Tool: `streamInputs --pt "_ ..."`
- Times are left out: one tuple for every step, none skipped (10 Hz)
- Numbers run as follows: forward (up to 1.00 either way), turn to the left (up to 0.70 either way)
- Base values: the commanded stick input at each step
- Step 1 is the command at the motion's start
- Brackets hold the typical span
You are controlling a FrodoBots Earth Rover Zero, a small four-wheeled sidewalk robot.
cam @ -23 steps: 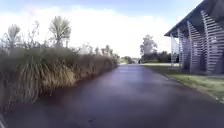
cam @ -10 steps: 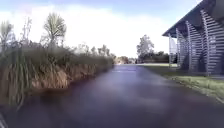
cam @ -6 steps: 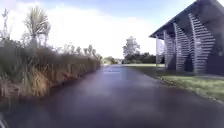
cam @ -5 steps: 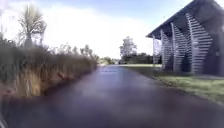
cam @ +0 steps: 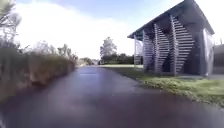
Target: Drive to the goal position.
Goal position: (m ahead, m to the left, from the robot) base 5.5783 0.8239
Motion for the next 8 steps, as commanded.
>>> streamInputs --pt "1.00 0.13" --pt "1.00 0.40" --pt "1.00 0.40" --pt "1.00 0.06" --pt "1.00 0.02" --pt "1.00 0.02" --pt "1.00 0.02" --pt "1.00 0.02"
